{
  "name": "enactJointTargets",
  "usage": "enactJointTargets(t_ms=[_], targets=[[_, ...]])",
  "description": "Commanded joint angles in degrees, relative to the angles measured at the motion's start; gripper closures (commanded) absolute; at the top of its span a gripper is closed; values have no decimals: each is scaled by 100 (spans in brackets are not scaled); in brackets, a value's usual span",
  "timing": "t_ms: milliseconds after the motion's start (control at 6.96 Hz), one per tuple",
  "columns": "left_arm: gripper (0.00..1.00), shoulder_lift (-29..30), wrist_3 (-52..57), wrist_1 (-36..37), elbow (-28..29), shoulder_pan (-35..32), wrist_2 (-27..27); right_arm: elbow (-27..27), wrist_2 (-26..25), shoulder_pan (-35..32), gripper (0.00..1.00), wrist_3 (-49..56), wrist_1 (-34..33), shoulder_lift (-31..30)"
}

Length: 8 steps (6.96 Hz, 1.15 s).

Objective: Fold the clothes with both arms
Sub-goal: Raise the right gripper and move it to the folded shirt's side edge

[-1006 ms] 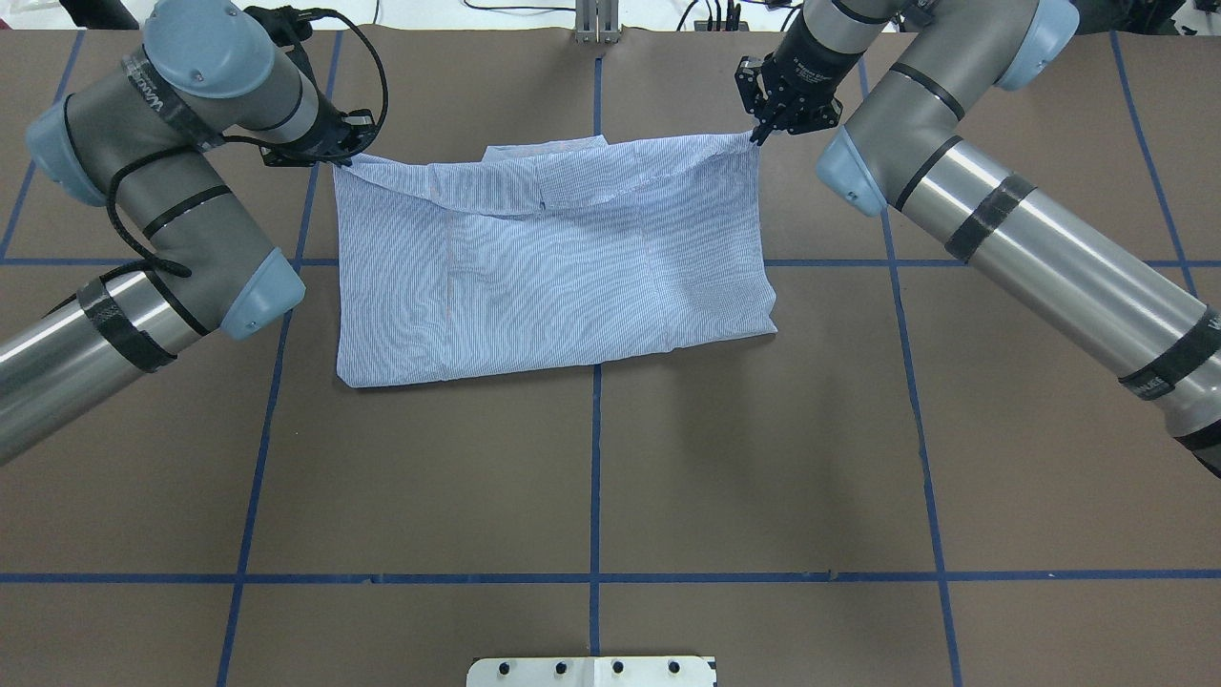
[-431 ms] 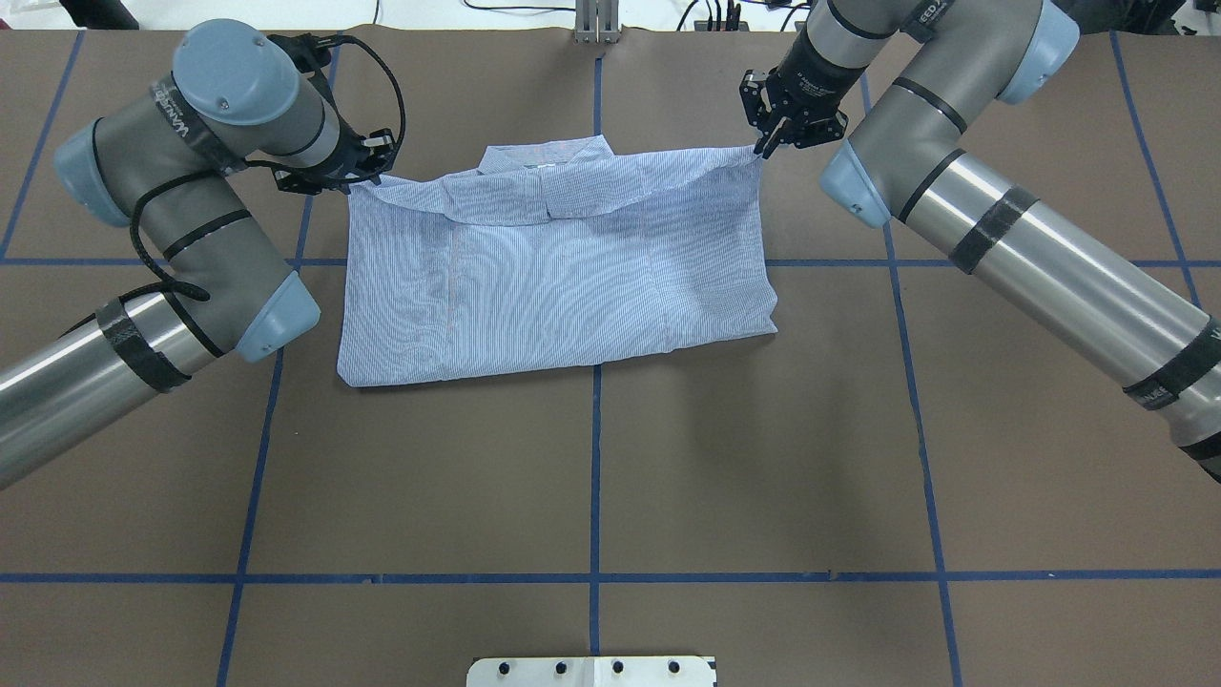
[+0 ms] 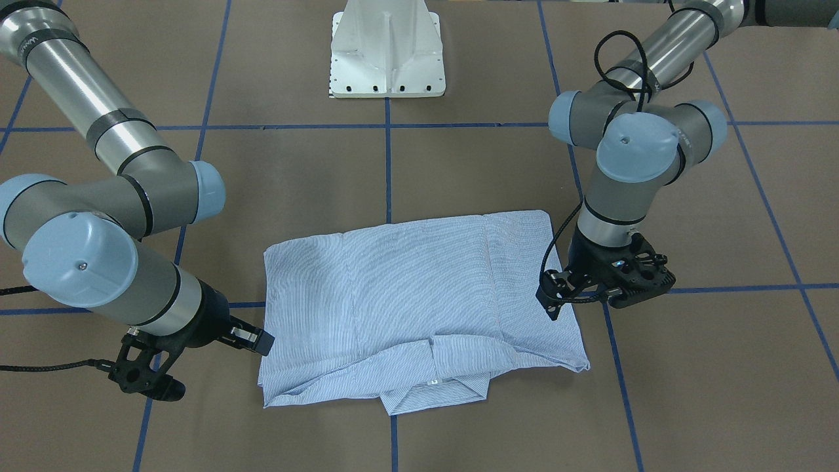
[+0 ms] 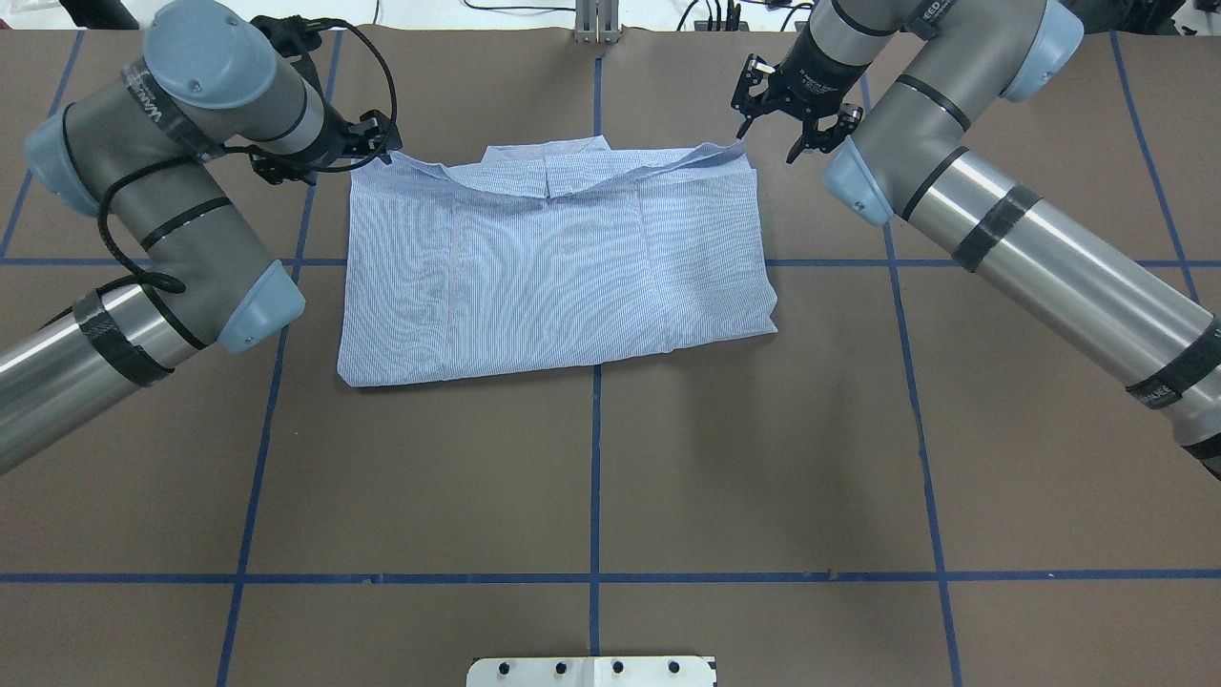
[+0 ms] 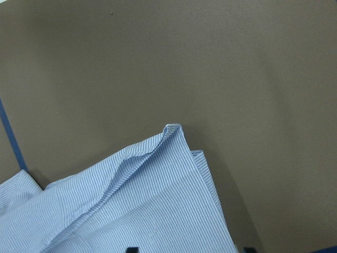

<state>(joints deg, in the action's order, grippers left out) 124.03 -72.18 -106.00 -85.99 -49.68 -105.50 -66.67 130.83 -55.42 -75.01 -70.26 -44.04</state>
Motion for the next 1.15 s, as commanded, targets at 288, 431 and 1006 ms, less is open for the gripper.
enactJointTargets(t_ms=[288,431,1006], targets=[[0,-133,-7,481,-760,-50,-155,-1609,-22,452,0,-581,-67,-1026],[0,-124,-7,614,-901,-50,-164,-1969,-118,645,0,-698,-76,-1324],[0,-133,-191,642,-1104,-50,-278,-2403,-654,1217,0,-690,-375,-1661]])
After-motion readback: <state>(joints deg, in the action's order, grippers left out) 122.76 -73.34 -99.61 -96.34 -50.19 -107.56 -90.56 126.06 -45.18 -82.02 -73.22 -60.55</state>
